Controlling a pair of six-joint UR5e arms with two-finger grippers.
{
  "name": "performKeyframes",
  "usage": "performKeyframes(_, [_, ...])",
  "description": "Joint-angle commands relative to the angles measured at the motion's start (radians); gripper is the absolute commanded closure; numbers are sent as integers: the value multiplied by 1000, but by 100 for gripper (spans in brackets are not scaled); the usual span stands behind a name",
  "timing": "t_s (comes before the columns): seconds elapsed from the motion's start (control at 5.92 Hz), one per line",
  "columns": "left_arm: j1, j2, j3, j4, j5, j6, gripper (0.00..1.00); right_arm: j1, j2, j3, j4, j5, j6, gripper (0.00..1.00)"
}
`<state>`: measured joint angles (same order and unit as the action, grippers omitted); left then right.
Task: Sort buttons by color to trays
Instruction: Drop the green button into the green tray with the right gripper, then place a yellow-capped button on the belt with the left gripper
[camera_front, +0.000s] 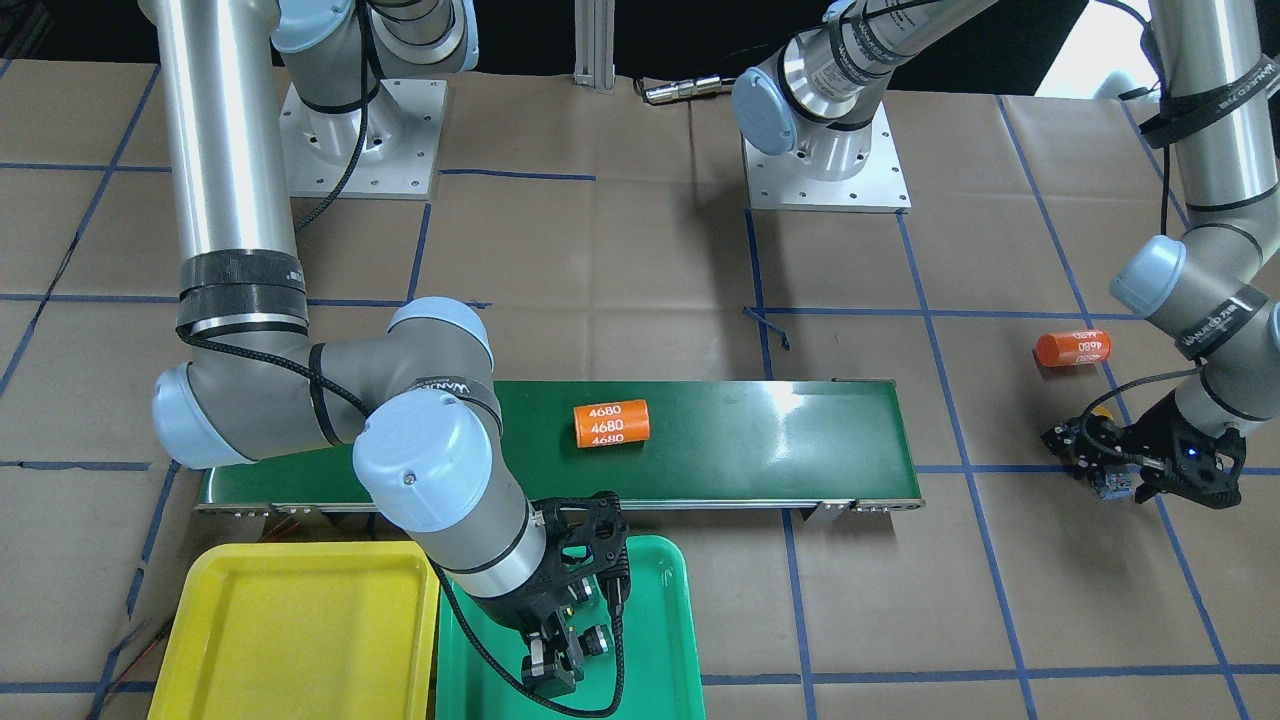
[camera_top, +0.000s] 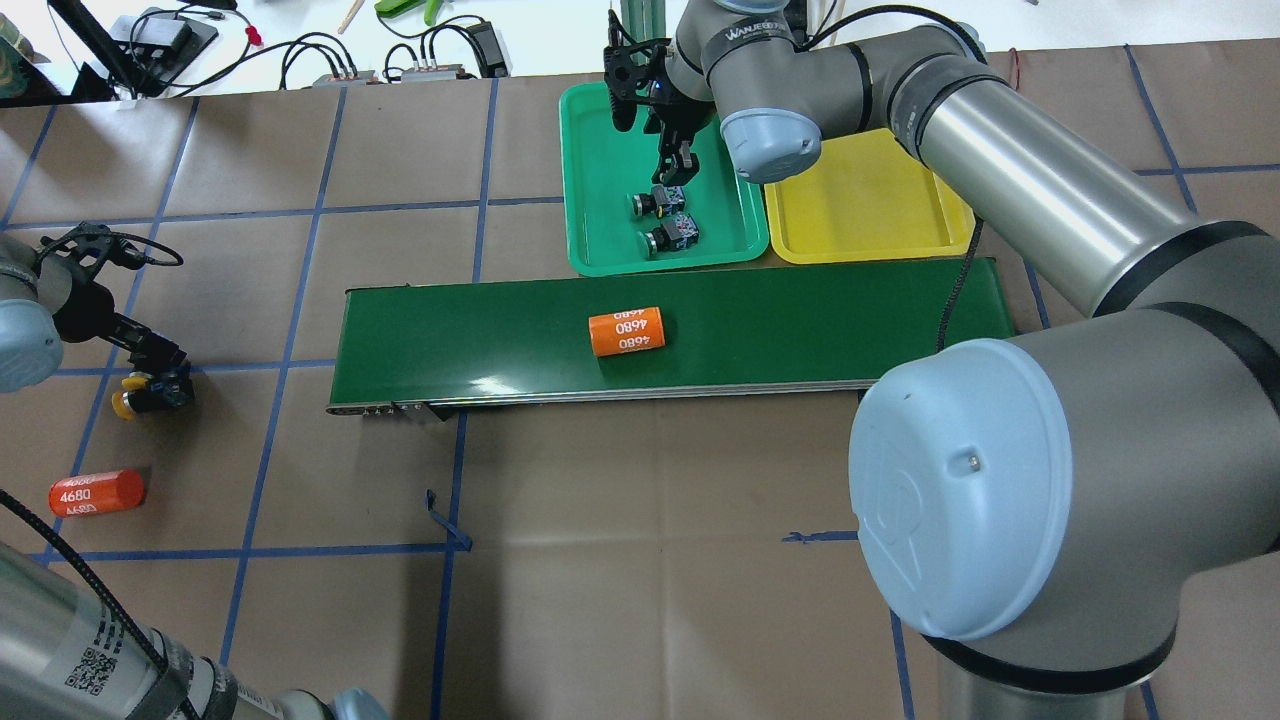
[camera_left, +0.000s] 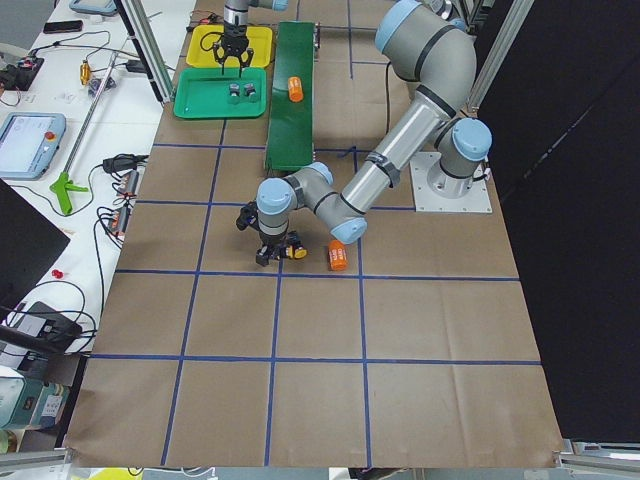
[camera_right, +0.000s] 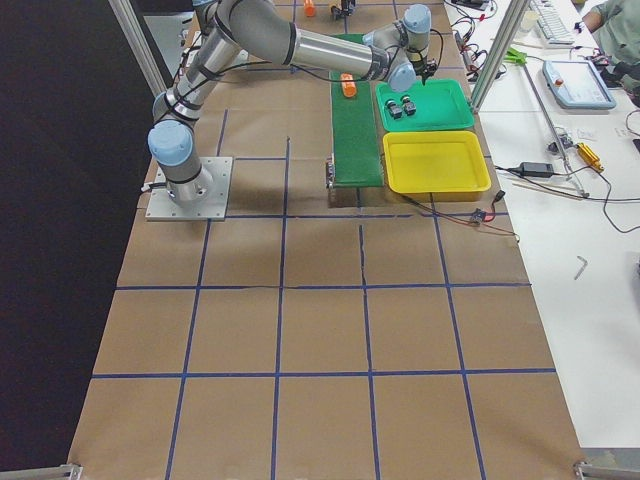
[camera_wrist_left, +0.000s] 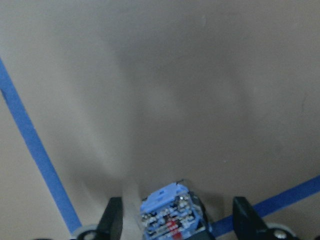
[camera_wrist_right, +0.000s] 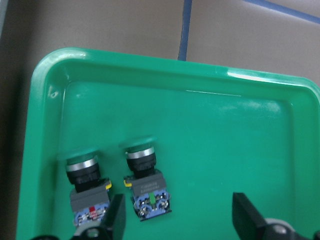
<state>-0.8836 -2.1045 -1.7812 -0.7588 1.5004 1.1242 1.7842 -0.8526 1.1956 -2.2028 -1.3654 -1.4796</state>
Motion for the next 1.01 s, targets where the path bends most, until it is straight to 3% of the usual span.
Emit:
performKeyframes(0.0, [0, 11, 2, -16, 3, -1, 70, -21, -107, 13, 193, -98, 1, 0])
performKeyframes(0.17, [-6, 23, 17, -58, 1, -1, 88, -60, -178, 27, 350, -101, 1, 0])
performKeyframes(0.34, [-21, 40, 17, -65, 1, -1, 99, -95, -275, 76, 482, -104, 1, 0])
performKeyframes(0.51, [-37, 82, 23, -79, -17, 23, 99, -101, -358, 160, 526, -130, 1, 0])
performKeyframes(0.68, [-123, 150, 23, -152, -14, 66, 99, -106, -443, 282, 506, -130, 1, 0])
performKeyframes(0.84, [-234, 216, 16, -184, -15, 97, 99, -103, -520, 347, 502, -130, 15, 0])
